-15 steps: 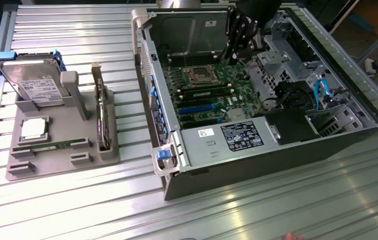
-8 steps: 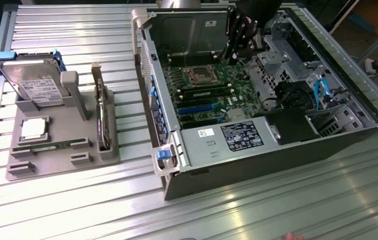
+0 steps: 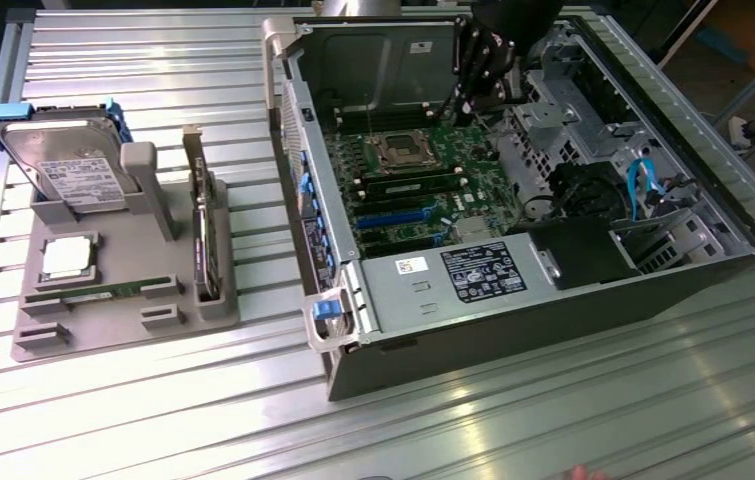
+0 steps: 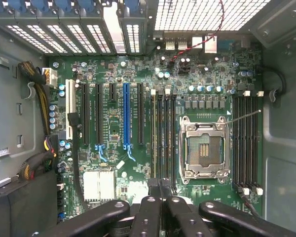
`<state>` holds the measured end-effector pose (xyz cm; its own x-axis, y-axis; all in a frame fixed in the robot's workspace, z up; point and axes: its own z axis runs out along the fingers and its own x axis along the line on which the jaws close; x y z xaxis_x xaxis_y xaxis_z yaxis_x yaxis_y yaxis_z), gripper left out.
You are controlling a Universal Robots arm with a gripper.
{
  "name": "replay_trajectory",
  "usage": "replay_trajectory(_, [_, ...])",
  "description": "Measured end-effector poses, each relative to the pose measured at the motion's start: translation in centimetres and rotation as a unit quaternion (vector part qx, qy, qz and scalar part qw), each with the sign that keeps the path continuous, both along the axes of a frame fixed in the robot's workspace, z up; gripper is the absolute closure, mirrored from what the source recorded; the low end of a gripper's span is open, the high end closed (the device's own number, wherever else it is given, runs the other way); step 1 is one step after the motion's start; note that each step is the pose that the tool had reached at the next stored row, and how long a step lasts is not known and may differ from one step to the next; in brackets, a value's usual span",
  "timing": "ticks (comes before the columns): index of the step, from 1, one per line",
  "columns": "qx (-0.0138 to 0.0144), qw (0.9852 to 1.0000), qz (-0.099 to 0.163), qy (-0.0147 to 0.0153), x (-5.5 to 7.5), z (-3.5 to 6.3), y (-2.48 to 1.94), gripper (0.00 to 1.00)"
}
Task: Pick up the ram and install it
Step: 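Press down the ram until it locks into place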
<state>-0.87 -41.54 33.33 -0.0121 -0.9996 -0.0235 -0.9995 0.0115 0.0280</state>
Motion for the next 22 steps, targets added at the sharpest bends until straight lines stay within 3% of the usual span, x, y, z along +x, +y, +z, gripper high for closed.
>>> replay_trajectory(9, [0.0000,1.0000,0.000,0.0001,0.3,0.00,0.00,0.89])
replay_trajectory(17, [0.0000,1.0000,0.000,0.0062,2.9,0.00,0.00,0.89])
replay_trajectory(22, [0.0000,0.9999,0.000,0.0104,3.8,0.00,0.00,0.89])
